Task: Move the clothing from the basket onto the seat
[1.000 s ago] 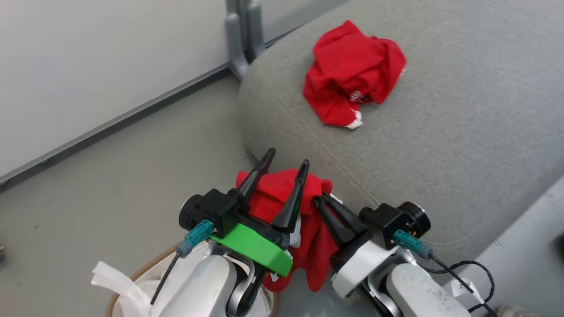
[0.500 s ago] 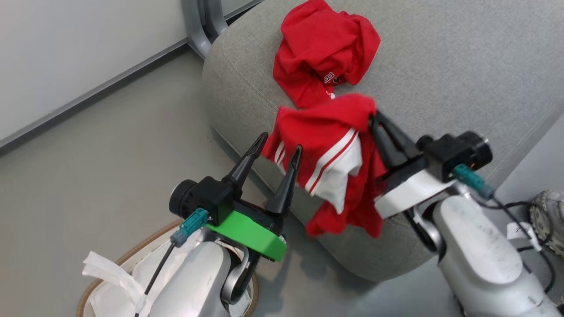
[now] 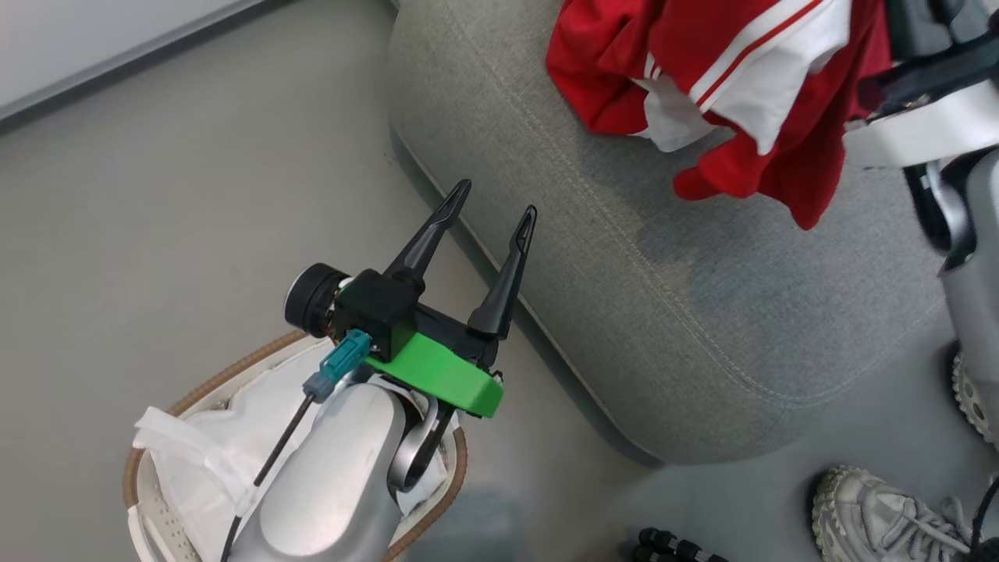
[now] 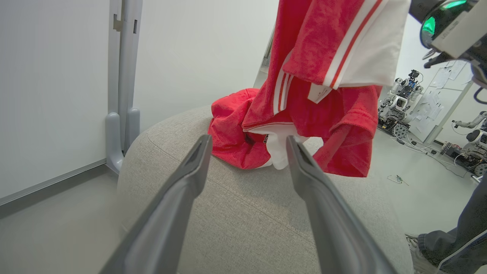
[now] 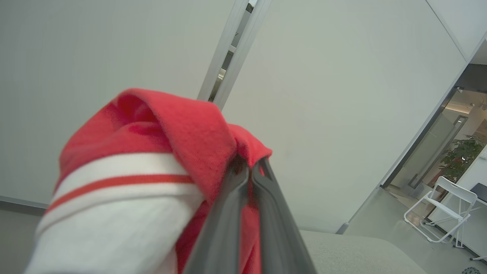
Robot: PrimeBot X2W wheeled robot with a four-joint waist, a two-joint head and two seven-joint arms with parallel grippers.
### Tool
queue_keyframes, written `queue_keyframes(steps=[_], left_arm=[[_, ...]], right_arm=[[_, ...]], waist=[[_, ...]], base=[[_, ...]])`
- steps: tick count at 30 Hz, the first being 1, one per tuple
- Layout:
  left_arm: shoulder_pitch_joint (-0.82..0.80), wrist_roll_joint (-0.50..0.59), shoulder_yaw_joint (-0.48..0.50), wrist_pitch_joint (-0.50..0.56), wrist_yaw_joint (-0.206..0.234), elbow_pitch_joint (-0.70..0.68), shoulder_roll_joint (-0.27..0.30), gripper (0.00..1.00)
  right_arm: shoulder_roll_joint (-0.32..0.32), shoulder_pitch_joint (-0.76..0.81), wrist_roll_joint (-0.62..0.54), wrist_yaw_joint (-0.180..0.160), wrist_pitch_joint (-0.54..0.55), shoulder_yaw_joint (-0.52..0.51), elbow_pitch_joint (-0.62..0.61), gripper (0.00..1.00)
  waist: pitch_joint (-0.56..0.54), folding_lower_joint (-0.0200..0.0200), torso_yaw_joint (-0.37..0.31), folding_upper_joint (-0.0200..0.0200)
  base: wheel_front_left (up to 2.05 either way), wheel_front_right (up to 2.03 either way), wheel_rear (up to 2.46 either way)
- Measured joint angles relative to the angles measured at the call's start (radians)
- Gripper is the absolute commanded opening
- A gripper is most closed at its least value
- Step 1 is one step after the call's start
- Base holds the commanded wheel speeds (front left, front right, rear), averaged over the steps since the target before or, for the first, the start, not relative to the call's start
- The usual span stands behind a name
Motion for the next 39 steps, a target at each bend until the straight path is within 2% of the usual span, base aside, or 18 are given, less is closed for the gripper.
queue_keyframes(steps=[6,10,15,21,22,23,24,32,39], left_arm=[[-0.051,0.023,-0.017,0.0,0.0,0.019,0.0,1.0],[-0.081,0.032,-0.026,0.0,0.0,0.026,0.001,1.0],[-0.102,0.04,-0.027,0.0,0.0,0.028,0.001,1.0],[-0.107,0.042,-0.015,0.0,0.0,0.029,0.001,1.0],[-0.107,0.042,-0.014,0.0,0.0,0.029,0.001,1.0],[-0.107,0.042,-0.013,0.0,0.0,0.029,0.001,1.0],[-0.107,0.039,-0.013,0.0,0.0,0.028,0.001,1.0],[-0.077,-0.002,0.015,0.0,0.0,0.001,0.001,1.0],[-0.004,-0.018,0.058,0.0,0.0,-0.016,0.001,1.0]], right_arm=[[-0.056,-0.09,-0.028,0.0,0.0,-0.082,0.037,0.0],[-0.079,-0.14,-0.063,0.0,0.0,-0.168,0.112,0.0],[-0.069,-0.143,-0.105,0.0,0.0,-0.268,0.212,0.0],[-0.023,-0.095,-0.127,0.0,0.0,-0.306,0.307,0.0],[-0.017,-0.084,-0.128,0.0,0.0,-0.312,0.318,0.27],[-0.013,-0.075,-0.128,0.0,0.0,-0.323,0.322,0.42],[-0.008,-0.062,-0.128,0.0,0.0,-0.336,0.32,1.0],[0.039,0.098,-0.113,0.0,0.0,-0.357,0.263,1.0],[0.066,0.243,-0.076,0.0,0.0,-0.309,0.194,1.0]], waist=[[0.085,0.0001,0.037,0.0],[0.143,0.0001,0.065,0.0],[0.211,0.0001,0.106,0.0],[0.263,0.0002,0.159,0.0],[0.268,0.0002,0.168,0.0],[0.27,0.0002,0.174,0.0],[0.272,0.0002,0.182,0.0],[0.219,0.0001,0.205,0.0],[0.126,0.0,0.217,0.0]], base=[[0.0,0.0,0.0],[0.0,0.0,0.0],[0.0,0.0,0.0],[0.0,0.0,0.0],[0.0,0.0,0.0],[0.0,0.0,0.0],[0.0,0.0,0.0],[0.0,0.0,0.0],[0.0,0.0,0.0]])
